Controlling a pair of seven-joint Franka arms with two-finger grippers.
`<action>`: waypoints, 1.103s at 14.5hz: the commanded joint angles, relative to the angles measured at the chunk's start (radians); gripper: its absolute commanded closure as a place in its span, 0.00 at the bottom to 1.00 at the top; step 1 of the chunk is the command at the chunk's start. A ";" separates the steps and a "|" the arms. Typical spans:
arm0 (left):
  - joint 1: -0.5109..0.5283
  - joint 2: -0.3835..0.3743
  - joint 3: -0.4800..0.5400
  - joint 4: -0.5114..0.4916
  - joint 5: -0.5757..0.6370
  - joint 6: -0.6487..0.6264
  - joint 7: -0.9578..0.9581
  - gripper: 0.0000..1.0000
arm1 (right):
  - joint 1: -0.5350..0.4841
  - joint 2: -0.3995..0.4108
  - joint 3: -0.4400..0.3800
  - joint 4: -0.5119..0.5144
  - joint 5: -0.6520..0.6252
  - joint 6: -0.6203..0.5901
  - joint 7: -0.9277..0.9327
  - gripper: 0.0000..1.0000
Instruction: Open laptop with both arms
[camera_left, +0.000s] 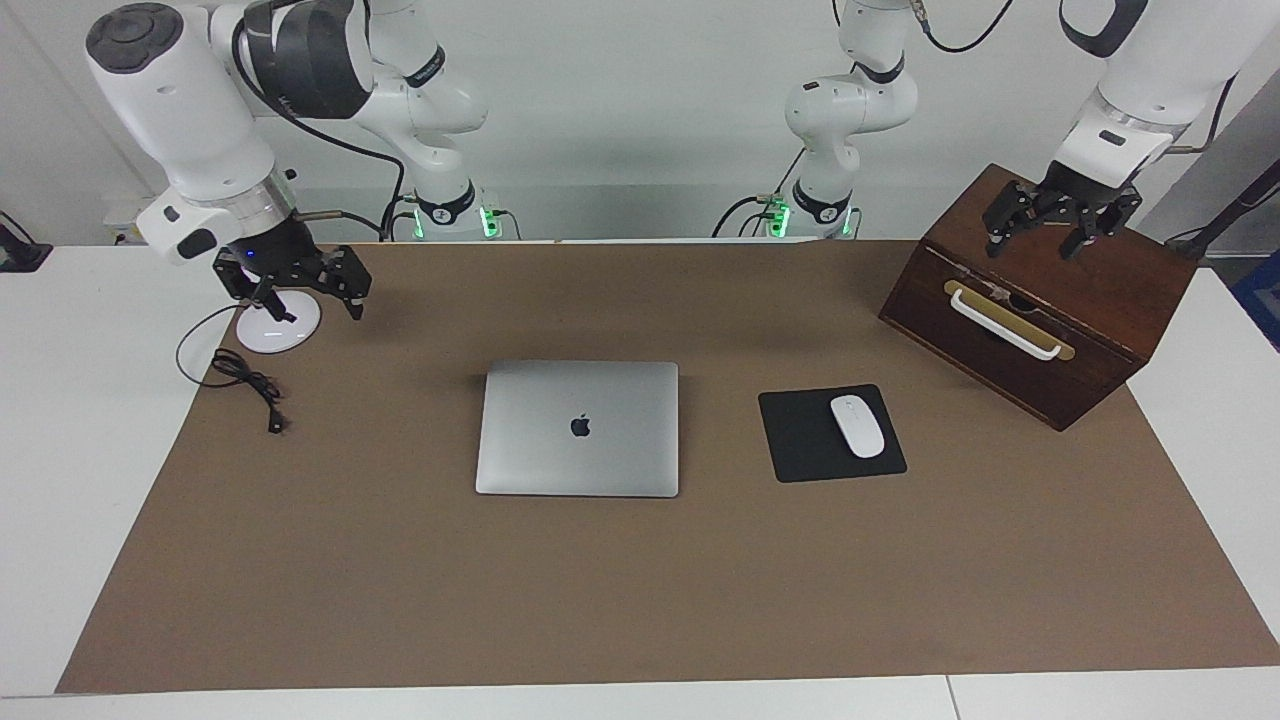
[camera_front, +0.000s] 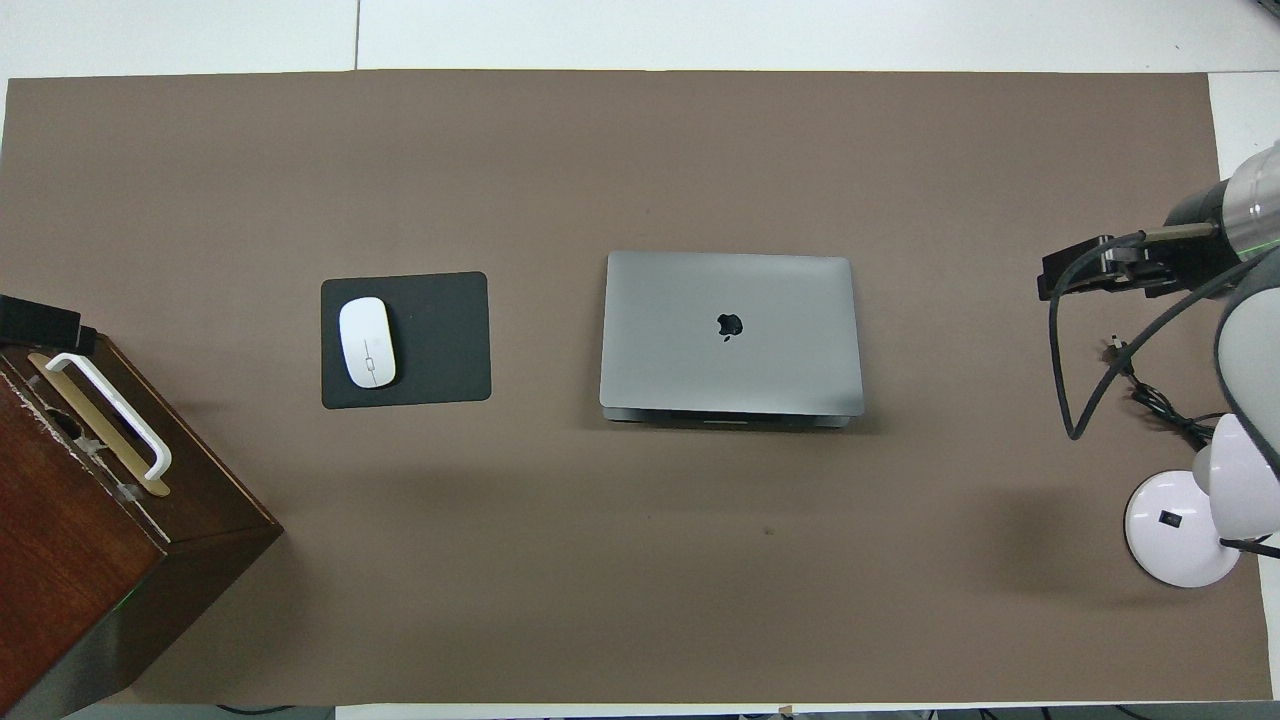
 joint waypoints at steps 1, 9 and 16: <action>-0.006 -0.002 0.003 -0.008 -0.007 0.012 -0.015 0.00 | -0.014 -0.021 0.009 -0.024 0.023 0.008 -0.014 0.00; -0.009 -0.013 0.003 -0.018 -0.005 -0.007 -0.011 0.00 | -0.028 -0.020 -0.001 -0.022 0.023 0.010 -0.011 0.00; -0.007 -0.014 0.003 -0.020 -0.002 0.030 -0.074 0.00 | -0.010 -0.021 0.005 -0.024 0.023 0.013 -0.015 0.00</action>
